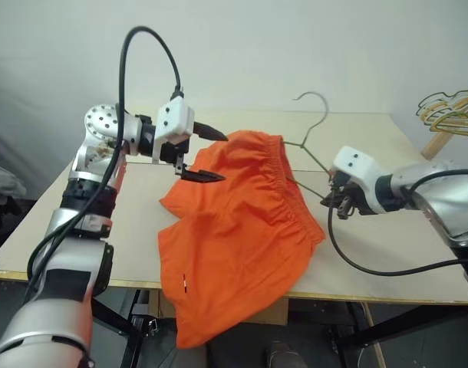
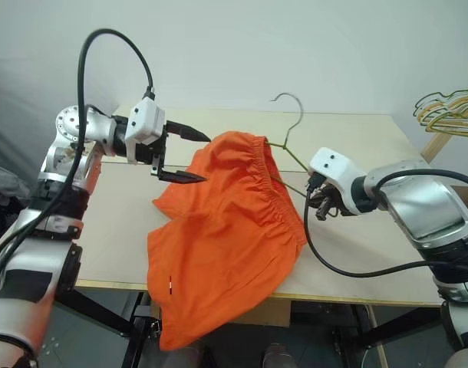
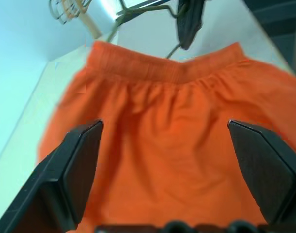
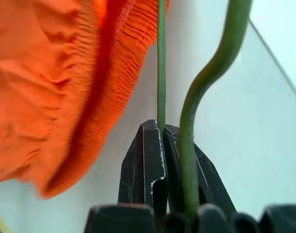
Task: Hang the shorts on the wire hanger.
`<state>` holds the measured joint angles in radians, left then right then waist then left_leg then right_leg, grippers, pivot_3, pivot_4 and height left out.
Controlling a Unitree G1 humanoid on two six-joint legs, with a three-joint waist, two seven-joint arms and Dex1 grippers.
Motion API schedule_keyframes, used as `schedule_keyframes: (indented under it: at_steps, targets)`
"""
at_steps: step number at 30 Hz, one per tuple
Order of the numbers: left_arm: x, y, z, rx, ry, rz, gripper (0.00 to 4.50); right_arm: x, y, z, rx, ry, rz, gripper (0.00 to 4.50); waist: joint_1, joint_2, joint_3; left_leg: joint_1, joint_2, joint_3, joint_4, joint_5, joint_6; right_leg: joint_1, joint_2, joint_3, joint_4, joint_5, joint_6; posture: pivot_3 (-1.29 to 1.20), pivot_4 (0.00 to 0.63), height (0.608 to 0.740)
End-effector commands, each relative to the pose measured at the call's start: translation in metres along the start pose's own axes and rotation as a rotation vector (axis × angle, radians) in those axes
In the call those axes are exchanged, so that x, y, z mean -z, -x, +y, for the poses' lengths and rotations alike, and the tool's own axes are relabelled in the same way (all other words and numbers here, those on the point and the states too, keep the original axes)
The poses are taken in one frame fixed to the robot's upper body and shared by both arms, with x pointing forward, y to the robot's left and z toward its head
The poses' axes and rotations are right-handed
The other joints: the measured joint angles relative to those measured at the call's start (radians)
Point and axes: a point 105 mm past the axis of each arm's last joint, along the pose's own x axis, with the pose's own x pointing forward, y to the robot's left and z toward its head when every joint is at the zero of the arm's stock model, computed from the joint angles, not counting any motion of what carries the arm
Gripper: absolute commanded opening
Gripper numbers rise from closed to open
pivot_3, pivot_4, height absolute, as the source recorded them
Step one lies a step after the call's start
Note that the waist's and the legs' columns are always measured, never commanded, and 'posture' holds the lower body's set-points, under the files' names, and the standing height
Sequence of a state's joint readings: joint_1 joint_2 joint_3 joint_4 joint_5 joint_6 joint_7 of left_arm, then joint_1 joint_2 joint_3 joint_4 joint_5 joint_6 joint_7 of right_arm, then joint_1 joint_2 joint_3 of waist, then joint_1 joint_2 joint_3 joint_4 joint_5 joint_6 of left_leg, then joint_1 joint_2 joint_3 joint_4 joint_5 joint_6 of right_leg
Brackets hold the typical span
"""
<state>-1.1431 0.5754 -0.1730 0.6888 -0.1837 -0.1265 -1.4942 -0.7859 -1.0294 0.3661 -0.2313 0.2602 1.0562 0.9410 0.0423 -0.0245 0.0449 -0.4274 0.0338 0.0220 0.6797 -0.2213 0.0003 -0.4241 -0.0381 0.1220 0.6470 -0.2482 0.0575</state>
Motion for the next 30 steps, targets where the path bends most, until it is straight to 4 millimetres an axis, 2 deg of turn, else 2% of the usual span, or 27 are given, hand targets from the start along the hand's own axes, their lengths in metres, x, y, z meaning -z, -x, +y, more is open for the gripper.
schedule_keyframes:
  at_steps: [1,3,6,11,16,20,25,30]
  targets:
    - [-0.014,0.007,0.020,-0.032,-0.130,0.034,4.45,-0.021,0.009,0.003,-0.001,0.128,-0.019,0.00,-0.002,0.000,0.000,-0.002,0.000,0.000,0.000,0.000,0.000,-0.001,0.000,0.000,0.000,0.000,0.000,0.07,0.000,0.740]
    - [-0.012,0.006,0.023,-0.017,-0.179,0.078,4.45,-0.026,0.010,0.010,-0.045,0.159,-0.013,0.00,-0.002,0.000,0.000,-0.003,0.000,0.000,0.000,0.000,0.001,-0.002,0.000,0.000,0.000,0.000,0.000,0.07,0.000,0.740]
    - [-0.005,0.002,0.017,0.073,-0.192,0.124,4.45,-0.029,0.012,0.016,-0.088,0.209,-0.006,0.00,-0.002,0.000,0.000,-0.003,0.000,0.000,0.000,-0.001,0.001,-0.002,0.000,-0.001,0.000,0.000,0.000,0.07,0.000,0.740]
    - [0.012,-0.015,0.003,0.208,-0.205,0.208,4.45,-0.036,0.013,0.018,-0.117,0.252,0.006,0.00,-0.003,0.000,0.000,-0.002,0.000,0.000,0.002,-0.001,0.001,-0.002,0.000,-0.001,0.001,0.000,0.000,0.06,0.000,0.740]
    - [0.015,-0.044,0.000,0.250,-0.186,0.230,4.45,-0.039,0.016,0.021,-0.149,0.283,0.015,0.00,-0.001,0.000,0.000,-0.003,0.000,0.000,0.003,-0.001,0.001,-0.002,0.000,-0.001,0.002,0.000,0.000,0.06,0.000,0.740]
    - [0.024,-0.051,-0.011,0.335,-0.211,0.282,4.45,-0.038,0.018,0.021,-0.151,0.287,0.025,0.00,-0.006,0.000,0.000,-0.003,0.000,0.000,0.003,-0.001,0.001,-0.002,0.000,-0.001,0.002,0.000,0.001,0.06,0.000,0.740]
    - [0.028,-0.054,-0.014,0.332,-0.211,0.282,3.02,-0.039,0.020,0.022,-0.156,0.277,0.024,0.00,-0.010,0.000,0.000,-0.003,0.000,0.000,0.003,-0.001,0.001,-0.004,0.000,0.000,0.005,0.000,0.000,0.04,0.000,0.740]
    - [0.032,-0.050,-0.014,0.324,-0.190,0.286,1.34,-0.039,0.021,0.020,-0.154,0.256,0.026,0.00,-0.014,0.000,0.000,-0.003,0.000,0.000,0.005,-0.001,0.001,-0.004,0.000,0.000,0.008,-0.001,0.000,0.04,0.000,0.740]
